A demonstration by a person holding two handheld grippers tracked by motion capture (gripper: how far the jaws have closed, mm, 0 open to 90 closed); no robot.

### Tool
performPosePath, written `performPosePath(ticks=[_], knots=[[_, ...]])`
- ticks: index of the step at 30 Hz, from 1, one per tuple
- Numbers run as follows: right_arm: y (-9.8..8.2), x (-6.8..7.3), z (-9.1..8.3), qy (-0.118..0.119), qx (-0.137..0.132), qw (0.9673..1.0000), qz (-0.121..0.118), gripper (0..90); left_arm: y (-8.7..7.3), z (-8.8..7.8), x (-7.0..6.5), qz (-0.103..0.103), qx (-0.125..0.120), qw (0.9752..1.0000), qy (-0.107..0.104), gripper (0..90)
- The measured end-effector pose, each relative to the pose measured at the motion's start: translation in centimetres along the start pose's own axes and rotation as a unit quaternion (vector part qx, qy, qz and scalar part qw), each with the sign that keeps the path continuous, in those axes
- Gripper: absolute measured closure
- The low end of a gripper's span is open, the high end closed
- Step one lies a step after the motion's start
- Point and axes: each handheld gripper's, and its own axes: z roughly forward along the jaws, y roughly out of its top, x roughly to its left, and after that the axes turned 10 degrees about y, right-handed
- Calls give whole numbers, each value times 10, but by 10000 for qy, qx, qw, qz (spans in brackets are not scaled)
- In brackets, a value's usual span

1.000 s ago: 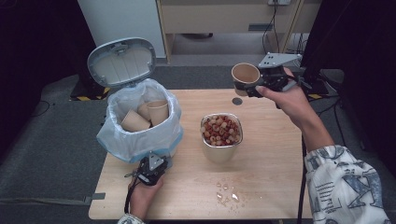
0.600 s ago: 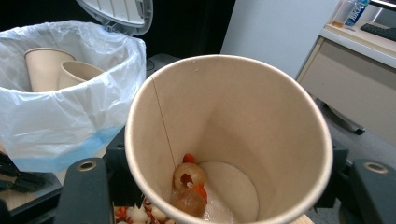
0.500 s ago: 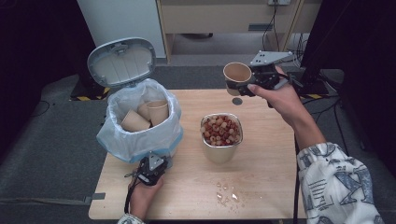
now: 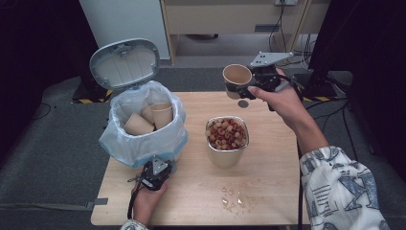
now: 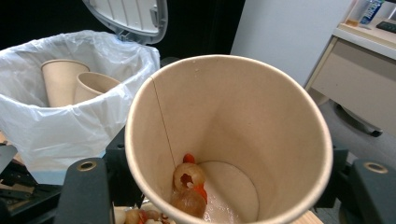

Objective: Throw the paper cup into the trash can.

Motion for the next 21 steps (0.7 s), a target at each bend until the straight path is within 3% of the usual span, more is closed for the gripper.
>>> performPosePath(ticks=[21], knots=[[15,22,41,326,-119,9993,107,314,0,0,0,4,-1,10000,-1,853]])
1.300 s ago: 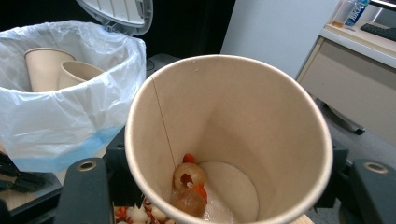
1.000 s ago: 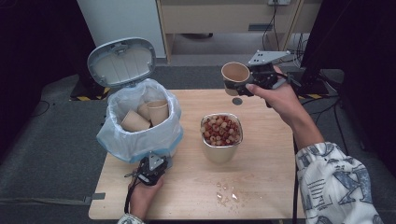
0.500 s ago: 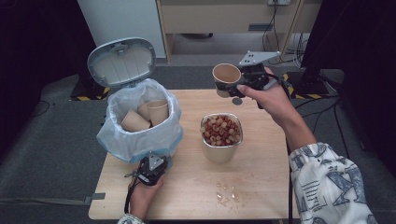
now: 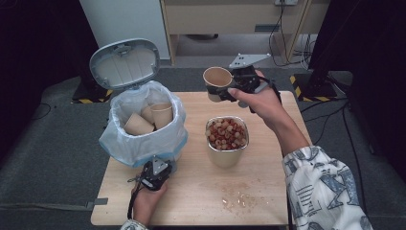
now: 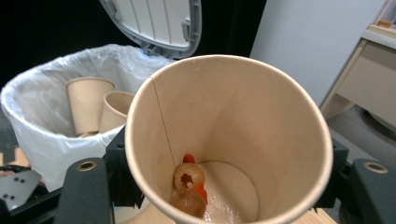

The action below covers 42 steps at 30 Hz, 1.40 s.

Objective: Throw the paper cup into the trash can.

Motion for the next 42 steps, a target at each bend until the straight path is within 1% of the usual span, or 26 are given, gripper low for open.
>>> performPosePath(ticks=[5,9,12,16,17,18,20,25,34,37,42], knots=[[1,2,8,59,-11,10000,4,314,0,0,0,2,-4,10000,0,854],[2,4,12,114,-29,9999,56,314,0,0,0,0,-4,10000,-1,853],[2,4,12,120,-19,9999,39,314,0,0,0,-6,-4,10000,-4,853],[2,3,12,136,-15,9999,72,314,0,0,0,-6,-3,10000,-3,853],[3,4,12,160,-49,9998,125,314,0,0,0,-7,-3,10000,-4,852],[3,4,12,160,-49,9998,125,314,0,0,0,-7,-3,10000,-4,853],[5,6,13,199,-50,9997,104,314,0,0,0,-3,-3,10000,-2,853],[10,14,21,285,-54,9995,152,314,0,0,0,-11,-3,10000,-5,852],[16,22,33,359,-26,9993,116,313,0,0,0,-19,-4,10000,-7,851],[18,25,37,394,-62,9991,142,313,0,0,0,-17,-4,10000,-4,850],[21,29,44,428,-36,9989,173,312,0,0,0,-6,-2,10000,7,850]])
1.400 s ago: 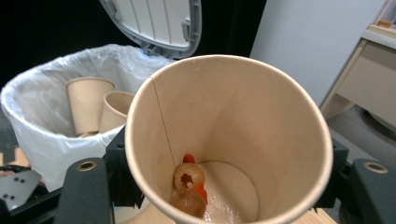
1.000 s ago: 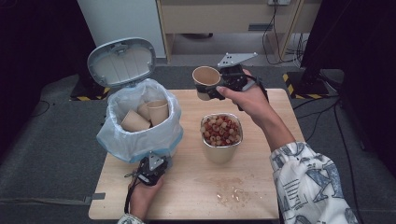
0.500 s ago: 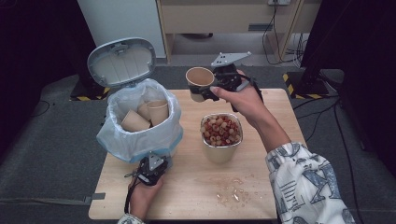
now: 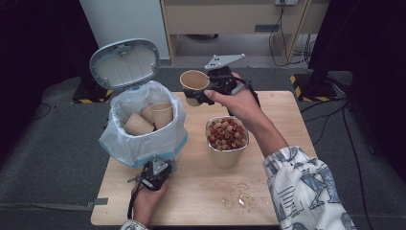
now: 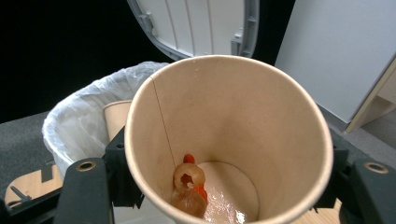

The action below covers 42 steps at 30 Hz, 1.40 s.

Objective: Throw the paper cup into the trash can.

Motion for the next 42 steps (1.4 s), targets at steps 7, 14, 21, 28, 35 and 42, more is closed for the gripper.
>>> performPosePath(ticks=[7,14,21,28,35,42], knots=[[5,9,16,120,10,9999,-17,311,0,0,0,-3,-2,10000,-7,850],[12,18,31,258,-3,9997,-44,311,0,0,0,-5,0,10000,-6,850],[14,25,46,377,20,9993,-44,309,0,0,0,-2,0,10000,-9,850],[14,31,63,490,103,9987,-49,306,0,0,0,-4,5,10000,-5,849],[13,36,83,618,170,9979,-19,303,0,0,0,-14,4,10000,-12,849],[11,41,99,745,256,9969,-39,302,0,0,0,-16,2,10000,-18,849]])
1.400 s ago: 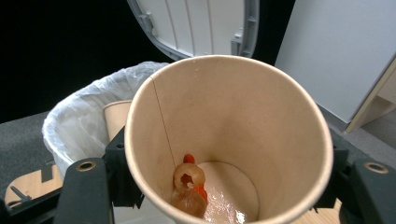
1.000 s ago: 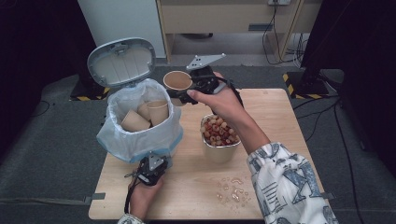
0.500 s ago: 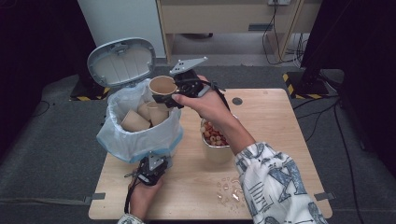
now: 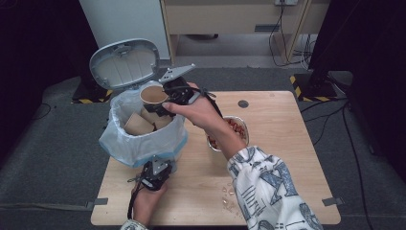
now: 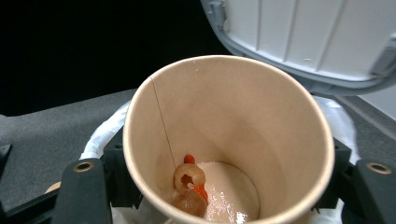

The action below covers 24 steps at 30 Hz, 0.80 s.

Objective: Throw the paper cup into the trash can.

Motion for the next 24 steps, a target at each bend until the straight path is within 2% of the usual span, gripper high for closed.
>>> performPosePath(ticks=[6,18,24], knots=[[-1,4,11,85,43,10000,-26,299,0,0,0,-3,-1,10000,0,849],[0,9,12,168,25,9998,-65,299,0,0,0,-3,0,10000,4,848],[0,12,18,237,66,9997,-92,297,0,0,0,-3,0,10000,4,848]])
